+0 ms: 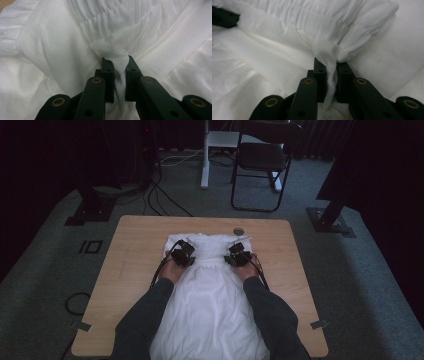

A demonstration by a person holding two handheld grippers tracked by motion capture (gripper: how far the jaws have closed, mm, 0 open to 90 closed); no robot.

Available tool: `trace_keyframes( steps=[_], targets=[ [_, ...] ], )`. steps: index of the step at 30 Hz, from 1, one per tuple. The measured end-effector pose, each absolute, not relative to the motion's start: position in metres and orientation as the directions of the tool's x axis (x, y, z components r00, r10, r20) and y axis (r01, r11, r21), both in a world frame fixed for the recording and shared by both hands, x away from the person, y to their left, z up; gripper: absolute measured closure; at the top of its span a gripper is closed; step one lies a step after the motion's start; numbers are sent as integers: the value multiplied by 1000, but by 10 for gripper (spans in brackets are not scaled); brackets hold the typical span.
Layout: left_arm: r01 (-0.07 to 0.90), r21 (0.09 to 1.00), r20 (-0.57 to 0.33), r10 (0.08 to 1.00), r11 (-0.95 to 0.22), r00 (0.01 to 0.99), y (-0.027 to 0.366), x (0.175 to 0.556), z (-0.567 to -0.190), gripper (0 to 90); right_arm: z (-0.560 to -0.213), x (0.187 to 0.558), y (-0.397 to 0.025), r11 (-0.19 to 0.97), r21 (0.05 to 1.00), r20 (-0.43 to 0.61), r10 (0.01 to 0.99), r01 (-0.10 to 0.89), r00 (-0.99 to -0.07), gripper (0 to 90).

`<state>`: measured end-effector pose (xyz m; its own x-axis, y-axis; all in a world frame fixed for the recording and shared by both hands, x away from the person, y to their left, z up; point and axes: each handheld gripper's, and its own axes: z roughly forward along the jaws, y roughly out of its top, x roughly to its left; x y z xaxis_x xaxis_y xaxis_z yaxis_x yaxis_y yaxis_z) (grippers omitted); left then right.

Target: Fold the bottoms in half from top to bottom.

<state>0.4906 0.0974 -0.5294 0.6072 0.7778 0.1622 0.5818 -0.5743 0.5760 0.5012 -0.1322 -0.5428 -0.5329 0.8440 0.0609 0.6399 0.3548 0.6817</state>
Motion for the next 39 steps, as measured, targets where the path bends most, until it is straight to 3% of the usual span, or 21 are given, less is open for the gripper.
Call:
trace_keyframes(
  steps=[2, 8, 12, 16, 23, 25, 26, 29, 35, 37, 39],
  targets=[
    [592, 586, 152, 792, -554, 591, 95, 492, -530, 831, -542, 509, -132, 310, 679, 81, 870, 666, -487, 808],
    [578, 666, 46, 799, -472, 600, 112, 485, -513, 843, -527, 501, -139, 305, 690, 108, 853, 656, -510, 836],
    [504, 790, -43, 788, -350, 614, 129, 467, -472, 846, -491, 486, -151, 277, 769, 120, 822, 577, -556, 836],
    [411, 864, -58, 753, -291, 656, 135, 437, -429, 842, -443, 463, -164, 266, 844, 86, 791, 467, -606, 835],
    [336, 892, -36, 692, -302, 721, 131, 379, -401, 845, -402, 416, -183, 316, 880, 10, 733, 354, -680, 833],
    [336, 892, -36, 692, -302, 721, 131, 379, -401, 845, -403, 408, -184, 328, 879, 0, 726, 347, -688, 833],
    [343, 880, -42, 664, -330, 747, 132, 355, -413, 845, -411, 390, -188, 342, 874, 4, 704, 344, -711, 826],
    [394, 854, -85, 656, -339, 750, 132, 338, -439, 845, -432, 371, -191, 358, 860, 23, 686, 365, -727, 824],
    [503, 751, -131, 649, -429, 749, 126, 317, -502, 844, -499, 340, -186, 412, 779, 87, 676, 473, -731, 821],
    [572, 676, -192, 639, -464, 745, 125, 313, -536, 841, -518, 333, -184, 432, 747, 108, 671, 505, -734, 816],
    [576, 662, -185, 639, -481, 746, 125, 313, -548, 840, -533, 329, -183, 448, 716, 125, 672, 535, -730, 806]
  ],
)
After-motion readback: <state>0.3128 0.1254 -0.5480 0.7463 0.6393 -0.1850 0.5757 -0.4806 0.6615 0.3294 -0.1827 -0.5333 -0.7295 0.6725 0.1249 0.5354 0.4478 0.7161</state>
